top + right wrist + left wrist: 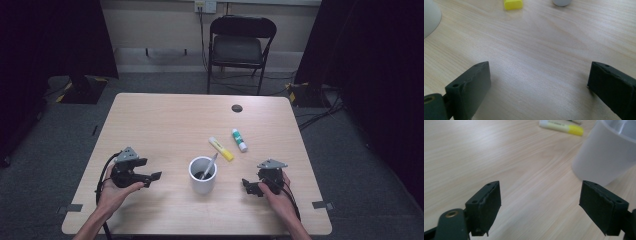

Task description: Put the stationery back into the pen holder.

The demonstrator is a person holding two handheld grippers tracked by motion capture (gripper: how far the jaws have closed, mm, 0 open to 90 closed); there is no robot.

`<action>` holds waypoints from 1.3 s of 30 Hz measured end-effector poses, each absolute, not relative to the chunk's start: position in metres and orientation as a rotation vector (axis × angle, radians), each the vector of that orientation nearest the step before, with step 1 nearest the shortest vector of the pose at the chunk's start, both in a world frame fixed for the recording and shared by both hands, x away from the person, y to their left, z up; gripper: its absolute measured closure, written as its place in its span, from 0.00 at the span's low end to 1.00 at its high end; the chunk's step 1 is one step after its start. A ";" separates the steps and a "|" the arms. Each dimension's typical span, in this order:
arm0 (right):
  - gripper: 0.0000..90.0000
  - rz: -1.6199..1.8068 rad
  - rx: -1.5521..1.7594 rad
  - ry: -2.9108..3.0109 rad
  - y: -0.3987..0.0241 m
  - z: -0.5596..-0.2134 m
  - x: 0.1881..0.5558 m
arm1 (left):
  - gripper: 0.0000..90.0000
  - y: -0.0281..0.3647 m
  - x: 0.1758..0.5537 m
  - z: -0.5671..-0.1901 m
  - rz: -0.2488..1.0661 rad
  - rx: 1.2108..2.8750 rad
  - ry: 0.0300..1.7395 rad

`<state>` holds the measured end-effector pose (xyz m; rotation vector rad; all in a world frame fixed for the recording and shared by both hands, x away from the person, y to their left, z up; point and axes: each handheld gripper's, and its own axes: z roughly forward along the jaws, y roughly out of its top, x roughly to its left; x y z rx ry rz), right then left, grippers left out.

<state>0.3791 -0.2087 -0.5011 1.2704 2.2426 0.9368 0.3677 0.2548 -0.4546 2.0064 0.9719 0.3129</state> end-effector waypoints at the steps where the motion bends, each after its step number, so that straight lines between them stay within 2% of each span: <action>1: 0.04 0.937 1.271 2.242 -0.209 -0.501 0.379 | 0.18 0.258 0.367 -0.458 0.311 2.019 0.978; 7: 0.04 0.940 1.269 2.244 -0.209 -0.501 0.380 | 0.18 0.278 0.368 -0.478 0.297 2.056 1.068; 11: 0.04 0.940 1.268 2.245 -0.209 -0.501 0.380 | 0.18 0.280 0.369 -0.487 0.334 2.109 1.085; 15: 0.04 0.940 1.268 2.245 -0.209 -0.501 0.380 | 0.18 0.280 0.369 -0.492 0.350 2.166 1.070; 18: 0.04 0.940 1.268 2.245 -0.209 -0.501 0.380 | 0.18 0.278 0.367 -0.495 0.414 2.192 1.046; 26: 0.05 0.948 1.263 2.249 -0.209 -0.501 0.380 | 0.09 0.276 0.366 -0.502 0.464 2.119 1.071; 31: 0.09 0.971 1.274 2.245 -0.212 -0.500 0.380 | 0.07 0.275 0.366 -0.502 0.465 2.121 1.079; 33: 0.16 0.978 1.291 2.244 -0.213 -0.498 0.380 | 0.07 0.276 0.366 -0.502 0.462 2.122 1.078; 39: 0.24 1.006 1.378 2.248 -0.217 -0.490 0.385 | 0.04 0.275 0.368 -0.503 0.453 2.123 1.076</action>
